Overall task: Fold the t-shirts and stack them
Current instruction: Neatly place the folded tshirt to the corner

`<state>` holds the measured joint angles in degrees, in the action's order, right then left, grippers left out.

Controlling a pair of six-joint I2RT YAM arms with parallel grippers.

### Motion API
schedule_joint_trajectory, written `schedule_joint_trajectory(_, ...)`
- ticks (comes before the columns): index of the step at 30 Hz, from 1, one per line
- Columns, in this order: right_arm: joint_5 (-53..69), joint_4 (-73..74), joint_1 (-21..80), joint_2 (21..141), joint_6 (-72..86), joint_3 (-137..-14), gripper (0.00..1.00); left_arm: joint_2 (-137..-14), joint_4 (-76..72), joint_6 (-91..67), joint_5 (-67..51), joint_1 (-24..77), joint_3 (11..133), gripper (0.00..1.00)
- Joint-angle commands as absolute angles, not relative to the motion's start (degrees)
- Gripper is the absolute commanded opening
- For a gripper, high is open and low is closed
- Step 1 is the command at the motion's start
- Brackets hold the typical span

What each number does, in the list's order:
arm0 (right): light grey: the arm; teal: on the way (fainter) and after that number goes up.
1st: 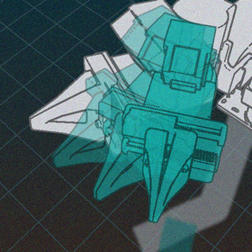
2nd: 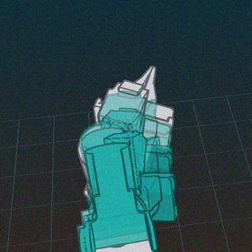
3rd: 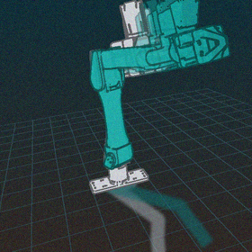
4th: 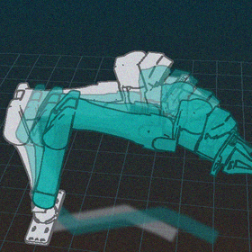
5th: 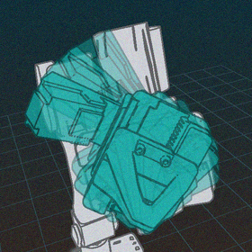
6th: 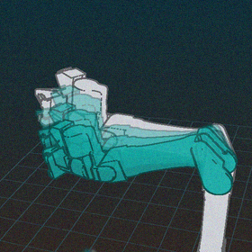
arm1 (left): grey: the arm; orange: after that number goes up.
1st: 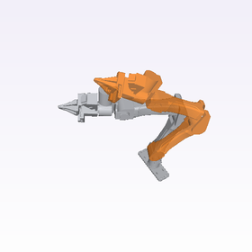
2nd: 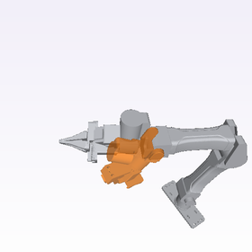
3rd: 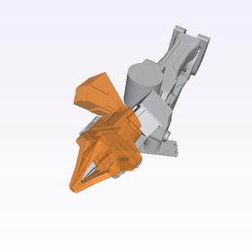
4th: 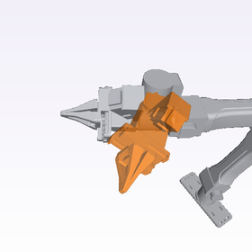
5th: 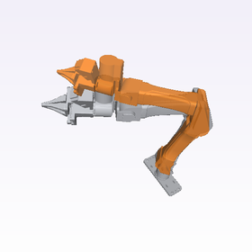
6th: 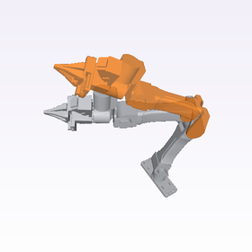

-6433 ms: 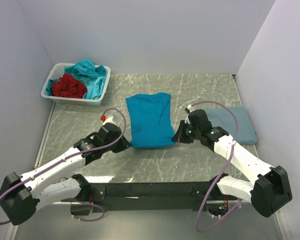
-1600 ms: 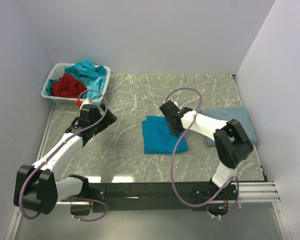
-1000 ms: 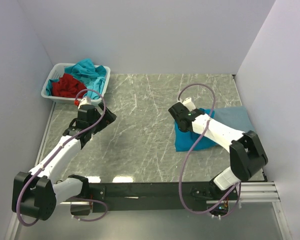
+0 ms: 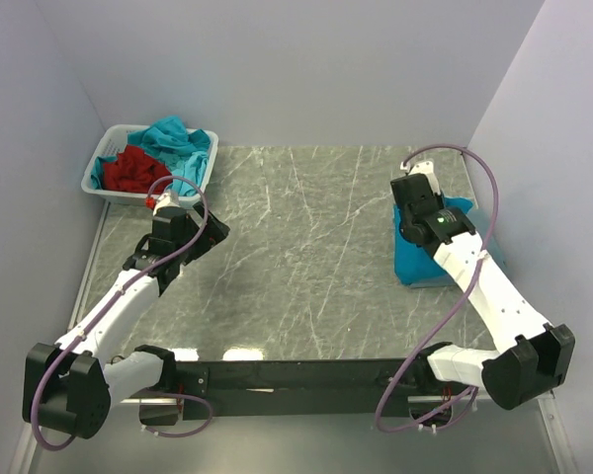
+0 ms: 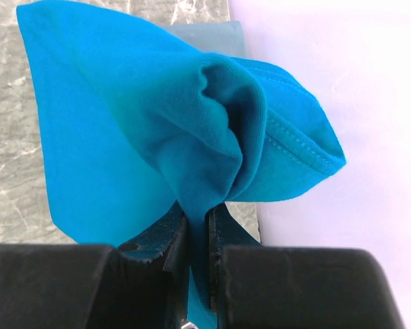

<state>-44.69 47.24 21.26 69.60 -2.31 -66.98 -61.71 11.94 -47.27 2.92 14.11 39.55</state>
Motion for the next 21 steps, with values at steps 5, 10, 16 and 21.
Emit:
schedule_joint_trajectory(5, -40.2, 44.7, 15.8, 68.2, -6.0, -69.3, 0.00, -61.1, 11.4, -46.5, 3.4, 14.4, 40.2, 0.99)
schedule_joint_trajectory(10, -38.8, 42.5, 12.1, 71.2, -7.7, -68.4, 0.00, -61.8, 11.3, -46.3, 3.2, 14.3, 40.3, 0.99)
schedule_joint_trajectory(16, -35.6, 32.9, 7.6, 73.6, -13.0, -66.5, 0.00, -62.7, 10.7, -46.1, 2.6, 14.3, 40.5, 0.99)
schedule_joint_trajectory(21, -30.2, 29.4, 3.8, 76.4, -17.3, -66.0, 0.00, -62.9, 10.6, -46.0, 2.8, 14.3, 40.4, 0.99)
